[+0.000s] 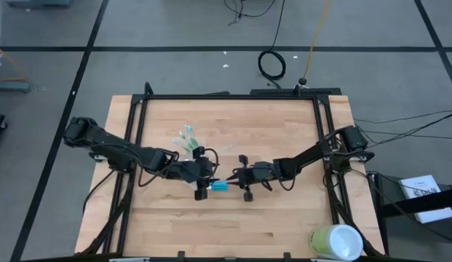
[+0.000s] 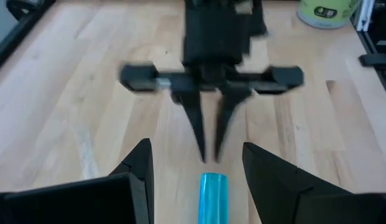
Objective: Pick & Place toothbrushing station
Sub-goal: Put the blue mouthwash into the middle section of the transparent organizer
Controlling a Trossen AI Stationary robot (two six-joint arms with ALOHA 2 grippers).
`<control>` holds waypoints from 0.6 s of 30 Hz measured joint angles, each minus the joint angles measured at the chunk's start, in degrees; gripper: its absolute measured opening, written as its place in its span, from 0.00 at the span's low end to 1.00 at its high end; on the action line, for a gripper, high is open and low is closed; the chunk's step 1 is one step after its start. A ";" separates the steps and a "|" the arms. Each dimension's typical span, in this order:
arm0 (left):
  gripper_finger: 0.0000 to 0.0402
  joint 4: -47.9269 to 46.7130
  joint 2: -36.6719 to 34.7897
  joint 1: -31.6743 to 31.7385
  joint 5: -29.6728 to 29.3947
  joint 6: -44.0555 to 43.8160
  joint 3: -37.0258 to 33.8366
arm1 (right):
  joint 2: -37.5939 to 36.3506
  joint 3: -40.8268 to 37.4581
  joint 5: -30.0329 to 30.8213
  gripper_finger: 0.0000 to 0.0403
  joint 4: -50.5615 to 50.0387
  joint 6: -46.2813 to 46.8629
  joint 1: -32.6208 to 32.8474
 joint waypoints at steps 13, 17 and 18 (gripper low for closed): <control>0.42 -0.71 -0.82 0.02 -0.40 -1.65 0.00 | 11.24 16.23 -2.19 0.70 -18.90 4.80 0.84; 0.42 -0.74 -0.82 -0.46 -0.42 -1.82 0.00 | 12.10 16.23 0.47 0.75 -20.48 4.47 -0.01; 0.42 -0.78 -0.82 -0.58 -0.40 -1.81 0.00 | 12.09 16.31 1.34 0.75 -20.41 4.14 -0.23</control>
